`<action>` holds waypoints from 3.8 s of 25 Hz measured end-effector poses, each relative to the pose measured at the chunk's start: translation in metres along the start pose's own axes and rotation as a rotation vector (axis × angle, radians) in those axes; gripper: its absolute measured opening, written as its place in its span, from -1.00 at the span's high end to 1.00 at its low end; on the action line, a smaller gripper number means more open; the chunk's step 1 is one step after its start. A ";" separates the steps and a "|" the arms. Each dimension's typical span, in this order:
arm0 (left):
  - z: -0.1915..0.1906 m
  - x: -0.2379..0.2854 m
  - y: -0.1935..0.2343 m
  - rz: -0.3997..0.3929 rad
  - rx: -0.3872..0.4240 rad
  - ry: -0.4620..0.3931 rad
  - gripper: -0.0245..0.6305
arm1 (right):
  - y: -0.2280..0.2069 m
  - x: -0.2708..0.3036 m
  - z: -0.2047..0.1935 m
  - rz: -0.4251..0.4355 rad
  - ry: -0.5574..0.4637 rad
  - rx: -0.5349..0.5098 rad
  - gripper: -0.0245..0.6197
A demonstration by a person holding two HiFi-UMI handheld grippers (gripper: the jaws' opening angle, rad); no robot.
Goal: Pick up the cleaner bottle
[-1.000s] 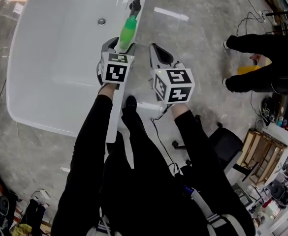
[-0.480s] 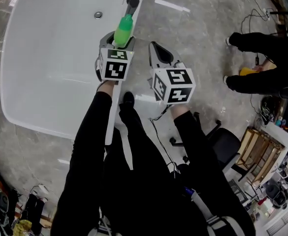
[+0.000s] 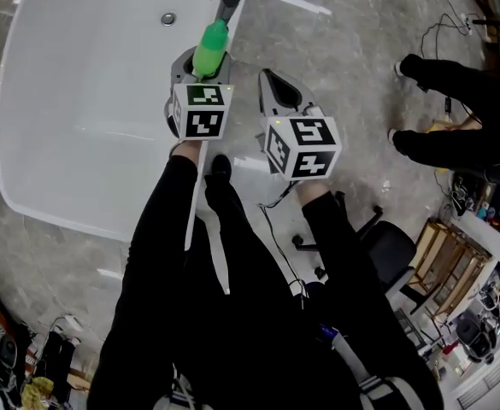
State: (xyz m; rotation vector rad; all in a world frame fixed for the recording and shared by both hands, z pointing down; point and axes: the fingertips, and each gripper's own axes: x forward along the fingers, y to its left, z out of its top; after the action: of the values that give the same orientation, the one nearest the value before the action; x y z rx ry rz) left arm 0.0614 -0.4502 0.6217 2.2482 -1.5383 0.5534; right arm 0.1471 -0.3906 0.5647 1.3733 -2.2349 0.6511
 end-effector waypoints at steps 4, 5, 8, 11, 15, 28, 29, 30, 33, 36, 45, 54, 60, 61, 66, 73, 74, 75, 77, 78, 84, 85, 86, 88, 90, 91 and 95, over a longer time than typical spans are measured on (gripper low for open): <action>0.003 -0.003 -0.004 -0.001 0.000 -0.001 0.31 | -0.001 -0.006 0.001 0.000 0.000 0.000 0.92; 0.004 -0.004 -0.005 0.000 0.001 -0.002 0.31 | -0.002 -0.008 0.001 0.000 0.000 0.000 0.92; 0.006 -0.006 -0.004 0.000 0.002 -0.011 0.32 | 0.000 -0.008 0.001 0.002 0.000 -0.004 0.92; 0.009 -0.013 -0.003 0.000 0.008 -0.024 0.33 | 0.004 -0.007 0.004 0.004 -0.005 -0.009 0.92; 0.019 -0.028 -0.008 -0.001 0.005 -0.043 0.33 | 0.007 -0.013 0.012 0.011 -0.018 -0.018 0.92; 0.075 -0.135 0.061 0.101 -0.026 -0.175 0.33 | 0.088 -0.028 0.070 0.109 -0.107 -0.114 0.92; 0.077 -0.145 0.068 0.111 -0.027 -0.183 0.33 | 0.097 -0.030 0.073 0.116 -0.114 -0.122 0.92; 0.079 -0.156 0.074 0.121 -0.030 -0.191 0.33 | 0.106 -0.032 0.075 0.123 -0.119 -0.130 0.92; 0.083 -0.190 0.093 0.154 -0.034 -0.210 0.33 | 0.135 -0.040 0.083 0.151 -0.137 -0.155 0.92; 0.084 -0.223 0.111 0.189 -0.031 -0.221 0.33 | 0.165 -0.046 0.090 0.184 -0.155 -0.178 0.92; 0.058 -0.313 0.158 0.277 -0.054 -0.227 0.33 | 0.255 -0.058 0.084 0.270 -0.171 -0.229 0.92; 0.032 -0.382 0.194 0.344 -0.075 -0.232 0.33 | 0.328 -0.066 0.075 0.336 -0.183 -0.274 0.92; 0.018 -0.419 0.214 0.385 -0.089 -0.231 0.33 | 0.369 -0.068 0.067 0.379 -0.178 -0.298 0.92; 0.016 -0.424 0.216 0.391 -0.090 -0.231 0.33 | 0.374 -0.069 0.066 0.385 -0.178 -0.303 0.92; 0.005 -0.449 0.225 0.412 -0.095 -0.230 0.33 | 0.400 -0.073 0.060 0.411 -0.182 -0.319 0.92; -0.007 -0.476 0.226 0.424 -0.099 -0.232 0.33 | 0.423 -0.083 0.050 0.429 -0.180 -0.339 0.92; -0.008 -0.479 0.225 0.425 -0.099 -0.232 0.33 | 0.425 -0.085 0.049 0.431 -0.180 -0.341 0.92; -0.010 -0.482 0.224 0.425 -0.099 -0.232 0.33 | 0.427 -0.087 0.048 0.432 -0.180 -0.342 0.92; -0.012 -0.487 0.223 0.428 -0.100 -0.232 0.33 | 0.431 -0.090 0.046 0.436 -0.181 -0.346 0.92; -0.014 -0.490 0.222 0.430 -0.101 -0.232 0.33 | 0.432 -0.091 0.045 0.437 -0.181 -0.348 0.92; -0.021 -0.505 0.217 0.438 -0.101 -0.232 0.33 | 0.442 -0.100 0.036 0.451 -0.177 -0.360 0.92; -0.023 -0.508 0.216 0.438 -0.100 -0.231 0.33 | 0.443 -0.102 0.034 0.454 -0.177 -0.362 0.92; -0.024 -0.509 0.214 0.439 -0.099 -0.230 0.33 | 0.444 -0.103 0.031 0.457 -0.177 -0.364 0.92; -0.027 -0.513 0.211 0.438 -0.097 -0.228 0.33 | 0.445 -0.106 0.027 0.464 -0.178 -0.364 0.92; -0.030 -0.516 0.208 0.435 -0.096 -0.228 0.33 | 0.447 -0.110 0.022 0.473 -0.179 -0.364 0.92; -0.031 -0.518 0.206 0.434 -0.095 -0.228 0.33 | 0.448 -0.112 0.020 0.477 -0.179 -0.366 0.92; -0.033 -0.524 0.199 0.425 -0.094 -0.225 0.33 | 0.451 -0.120 0.010 0.493 -0.160 -0.385 0.92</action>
State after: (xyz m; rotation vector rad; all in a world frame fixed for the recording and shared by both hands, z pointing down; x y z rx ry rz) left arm -0.3023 -0.0848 0.3990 1.9725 -2.1300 0.3347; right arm -0.2117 -0.1331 0.4125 0.7117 -2.6765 0.2377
